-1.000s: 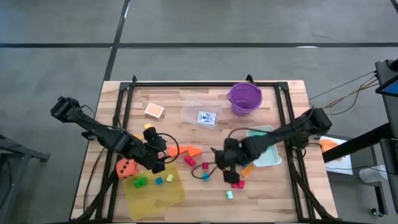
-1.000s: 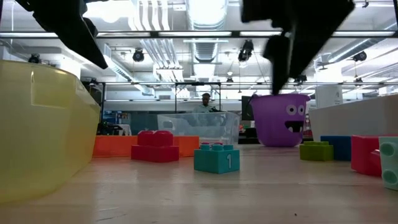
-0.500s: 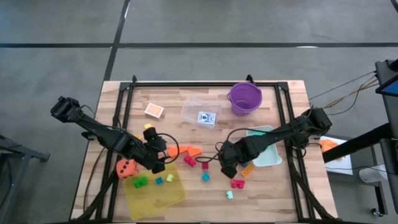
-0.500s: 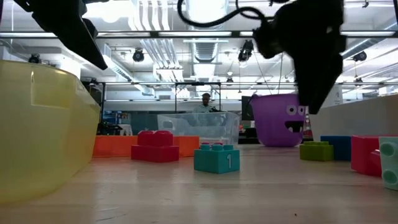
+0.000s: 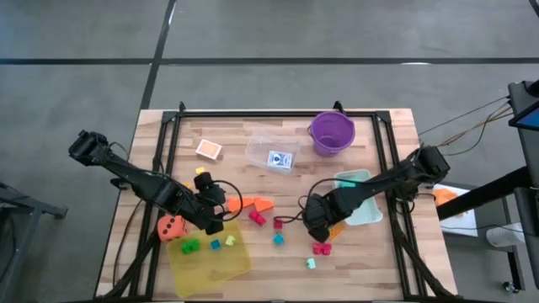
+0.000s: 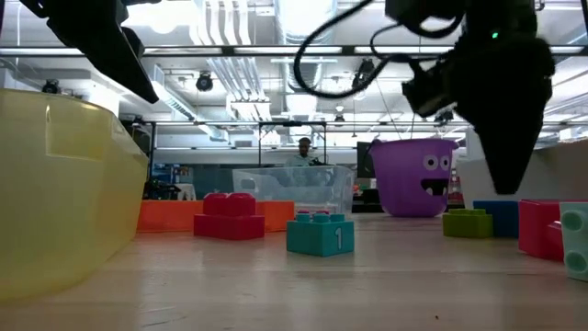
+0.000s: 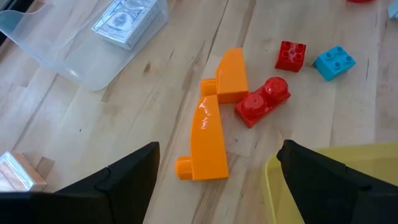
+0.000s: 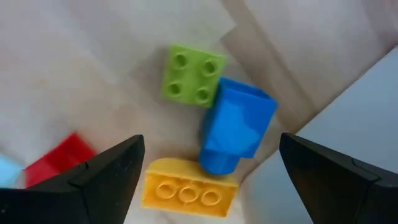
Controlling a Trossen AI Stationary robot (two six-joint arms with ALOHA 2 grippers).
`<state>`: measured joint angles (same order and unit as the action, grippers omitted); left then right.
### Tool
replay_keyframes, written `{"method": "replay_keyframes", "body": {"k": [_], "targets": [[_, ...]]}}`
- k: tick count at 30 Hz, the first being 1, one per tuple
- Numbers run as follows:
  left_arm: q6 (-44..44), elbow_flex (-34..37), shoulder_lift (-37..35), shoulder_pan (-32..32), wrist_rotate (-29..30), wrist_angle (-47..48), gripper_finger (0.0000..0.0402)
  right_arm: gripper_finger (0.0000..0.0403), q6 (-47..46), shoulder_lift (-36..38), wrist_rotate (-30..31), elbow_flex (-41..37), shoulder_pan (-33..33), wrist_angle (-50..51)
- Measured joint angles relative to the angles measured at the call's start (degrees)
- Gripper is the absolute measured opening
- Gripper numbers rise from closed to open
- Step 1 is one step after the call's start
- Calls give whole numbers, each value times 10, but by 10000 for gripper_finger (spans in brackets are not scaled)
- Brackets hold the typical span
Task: Pick & Place Toys
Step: Put the blue game piece into the yellow bin
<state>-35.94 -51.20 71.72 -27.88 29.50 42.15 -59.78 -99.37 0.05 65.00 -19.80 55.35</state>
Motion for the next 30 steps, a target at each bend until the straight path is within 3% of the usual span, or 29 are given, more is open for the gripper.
{"method": "replay_keyframes", "body": {"k": [8,18,30], "targets": [[0,0,0,0,0,0,326,360,5,0,-1,-23,-1,-6],[0,0,0,0,-1,-1,326,244,4,0,-1,-52,0,-69],[0,0,0,0,-7,-2,326,143,-2,0,7,-68,0,-80]]}}
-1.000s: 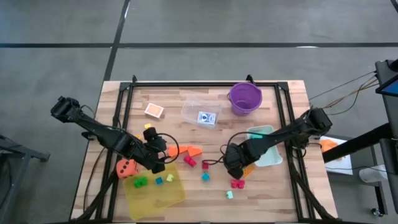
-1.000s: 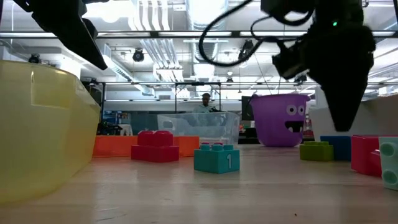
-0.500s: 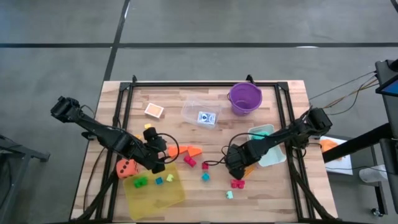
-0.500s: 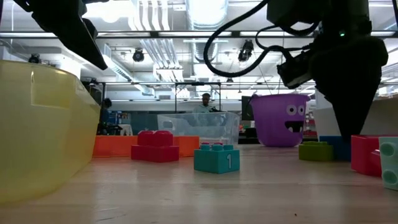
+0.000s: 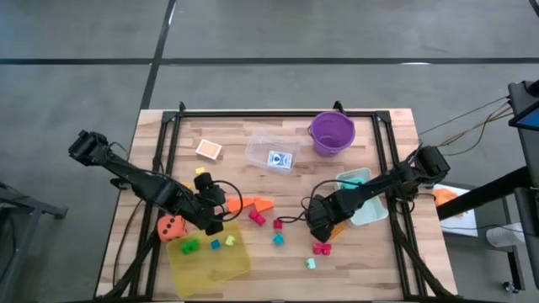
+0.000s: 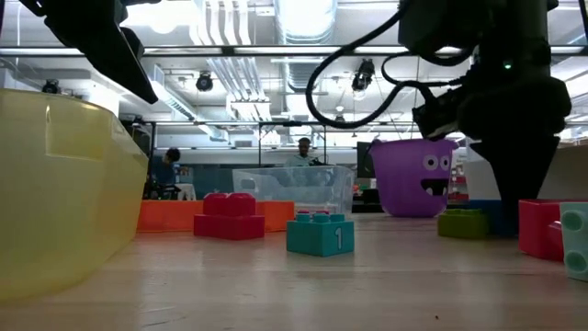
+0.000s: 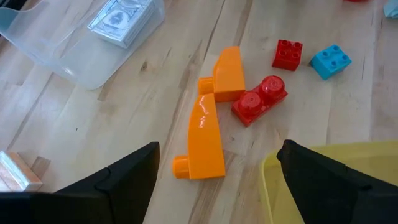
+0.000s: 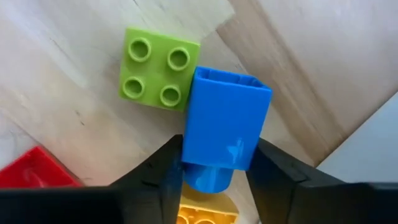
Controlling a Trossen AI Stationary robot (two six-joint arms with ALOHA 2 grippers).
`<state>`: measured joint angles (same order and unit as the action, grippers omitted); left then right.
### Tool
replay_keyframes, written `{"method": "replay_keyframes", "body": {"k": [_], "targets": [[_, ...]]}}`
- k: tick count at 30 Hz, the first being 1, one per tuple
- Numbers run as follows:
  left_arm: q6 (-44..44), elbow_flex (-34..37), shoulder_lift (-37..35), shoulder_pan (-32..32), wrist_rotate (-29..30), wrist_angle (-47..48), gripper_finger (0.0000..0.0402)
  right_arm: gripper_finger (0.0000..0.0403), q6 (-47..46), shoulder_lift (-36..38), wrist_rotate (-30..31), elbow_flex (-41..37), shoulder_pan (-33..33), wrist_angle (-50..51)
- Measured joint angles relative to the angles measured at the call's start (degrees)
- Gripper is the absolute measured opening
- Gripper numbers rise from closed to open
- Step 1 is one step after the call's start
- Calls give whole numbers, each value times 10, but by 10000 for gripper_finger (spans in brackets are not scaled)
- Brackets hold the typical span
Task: Pick & Place Toys
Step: Put the blue game piece into the yellow bin
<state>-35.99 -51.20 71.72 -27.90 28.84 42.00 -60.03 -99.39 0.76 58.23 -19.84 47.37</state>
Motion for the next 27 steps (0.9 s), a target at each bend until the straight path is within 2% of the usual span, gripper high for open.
{"method": "replay_keyframes", "body": {"k": [2,19,24,27], "targets": [[0,0,0,0,0,0,326,127,1,0,8,4,0,-2],[22,0,0,0,0,-42,326,127,21,0,26,47,-13,21],[62,0,0,0,1,-56,326,127,40,0,29,80,-23,41],[128,0,0,0,14,-82,326,127,73,0,26,111,-25,39]]}}
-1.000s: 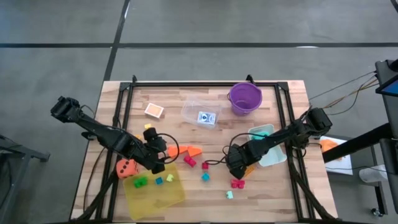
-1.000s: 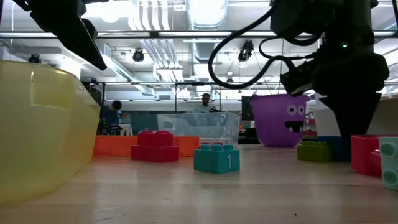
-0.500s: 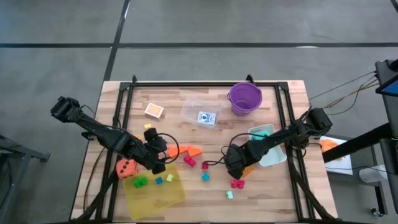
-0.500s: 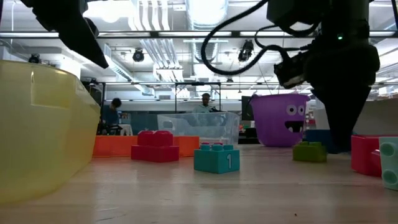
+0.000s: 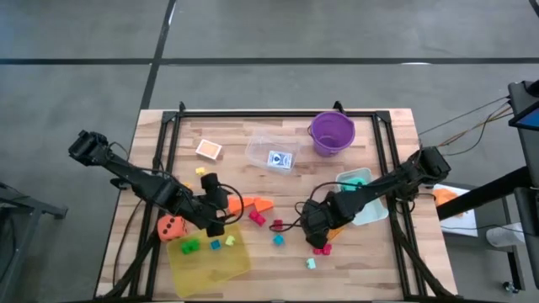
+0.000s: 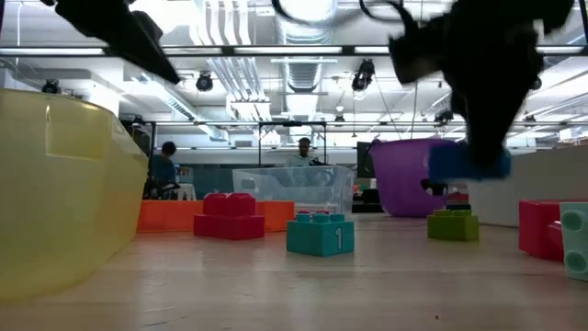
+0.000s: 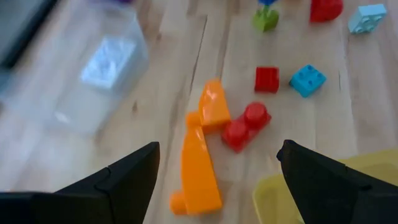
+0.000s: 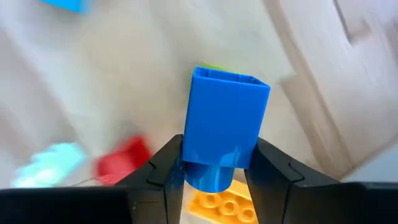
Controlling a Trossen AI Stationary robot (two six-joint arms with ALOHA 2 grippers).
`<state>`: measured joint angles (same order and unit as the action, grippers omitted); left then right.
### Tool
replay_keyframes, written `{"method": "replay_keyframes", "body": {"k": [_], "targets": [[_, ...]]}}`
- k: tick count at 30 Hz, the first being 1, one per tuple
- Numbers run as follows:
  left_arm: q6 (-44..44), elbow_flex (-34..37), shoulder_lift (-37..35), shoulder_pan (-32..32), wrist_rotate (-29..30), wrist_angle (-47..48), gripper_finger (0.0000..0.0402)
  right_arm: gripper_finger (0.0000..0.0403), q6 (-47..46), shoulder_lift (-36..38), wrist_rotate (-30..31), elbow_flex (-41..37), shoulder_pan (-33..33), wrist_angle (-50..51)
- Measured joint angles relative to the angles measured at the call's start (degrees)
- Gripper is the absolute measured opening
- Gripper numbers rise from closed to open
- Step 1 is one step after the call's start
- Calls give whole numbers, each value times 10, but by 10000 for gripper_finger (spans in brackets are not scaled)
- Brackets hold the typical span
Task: Pick & Place Toys
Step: Put the blue game piece into the yellow bin
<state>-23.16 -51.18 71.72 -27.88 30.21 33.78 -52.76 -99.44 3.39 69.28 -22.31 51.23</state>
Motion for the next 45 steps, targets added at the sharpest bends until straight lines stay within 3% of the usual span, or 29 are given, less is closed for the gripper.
{"method": "replay_keyframes", "body": {"k": [5,10,14,23,35,45], "targets": [[113,1,1,0,-2,-103,326,127,57,0,7,57,1,-29],[277,25,2,-7,-71,-224,326,127,130,0,13,106,3,-87],[350,48,2,-7,-94,-307,326,127,170,0,13,138,10,-117],[405,59,5,-7,-107,-390,320,127,232,0,7,166,23,-209],[446,59,9,-8,-151,-437,223,127,249,0,-24,167,32,-283],[485,59,12,-8,-175,-452,207,127,248,0,-41,167,41,-307]]}}
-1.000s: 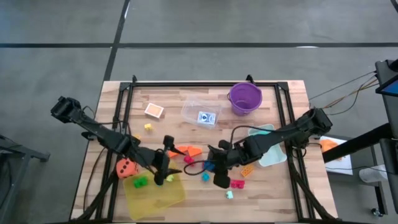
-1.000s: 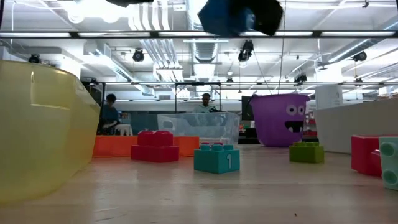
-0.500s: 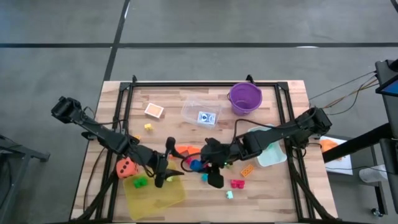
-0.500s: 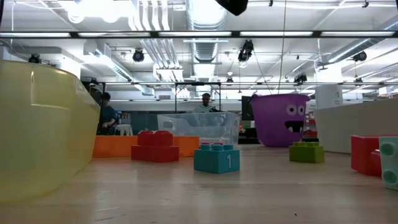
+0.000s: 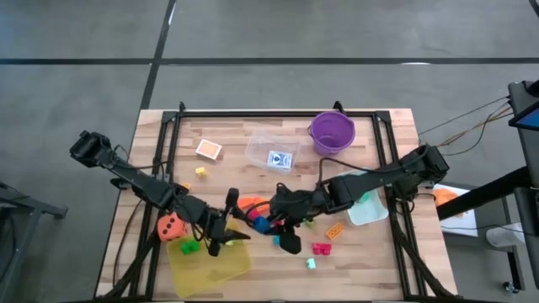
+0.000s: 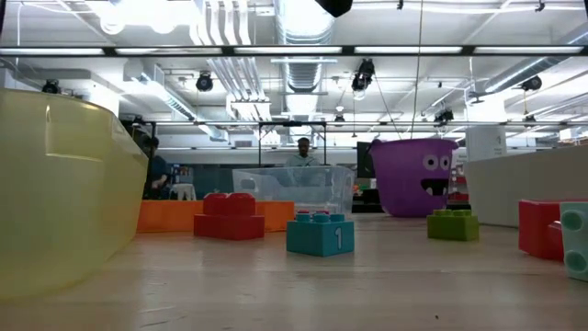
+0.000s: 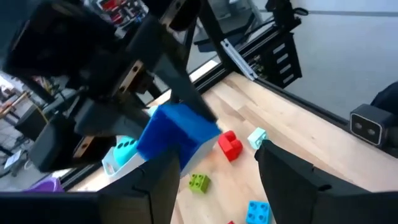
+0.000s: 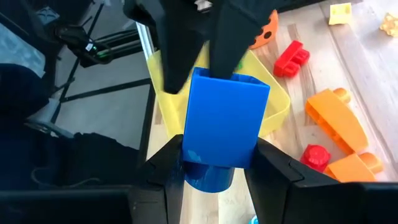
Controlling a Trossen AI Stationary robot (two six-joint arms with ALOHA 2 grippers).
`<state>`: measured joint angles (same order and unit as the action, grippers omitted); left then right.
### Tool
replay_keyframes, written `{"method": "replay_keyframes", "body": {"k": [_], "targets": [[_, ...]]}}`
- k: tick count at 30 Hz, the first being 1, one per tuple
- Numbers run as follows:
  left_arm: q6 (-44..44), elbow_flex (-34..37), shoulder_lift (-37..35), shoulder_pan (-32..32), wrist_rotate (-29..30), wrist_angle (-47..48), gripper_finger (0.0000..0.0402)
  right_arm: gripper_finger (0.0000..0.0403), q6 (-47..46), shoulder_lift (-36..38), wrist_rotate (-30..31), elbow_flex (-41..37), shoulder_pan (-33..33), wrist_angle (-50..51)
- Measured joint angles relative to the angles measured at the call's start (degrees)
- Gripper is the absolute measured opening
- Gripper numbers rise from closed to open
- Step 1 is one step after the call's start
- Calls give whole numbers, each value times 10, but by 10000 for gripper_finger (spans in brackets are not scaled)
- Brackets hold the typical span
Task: Pick & Place Toys
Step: Put the blue game piece into the yellow bin
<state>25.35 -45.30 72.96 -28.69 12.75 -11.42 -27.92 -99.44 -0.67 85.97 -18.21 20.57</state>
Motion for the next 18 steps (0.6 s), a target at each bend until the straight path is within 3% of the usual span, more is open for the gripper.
{"method": "replay_keyframes", "body": {"k": [9,18], "targets": [[4,0,0,0,-46,-11,207,127,3,0,-27,-1,12,-20],[4,-2,16,7,-49,-35,207,127,9,0,-43,-2,16,-44]]}}
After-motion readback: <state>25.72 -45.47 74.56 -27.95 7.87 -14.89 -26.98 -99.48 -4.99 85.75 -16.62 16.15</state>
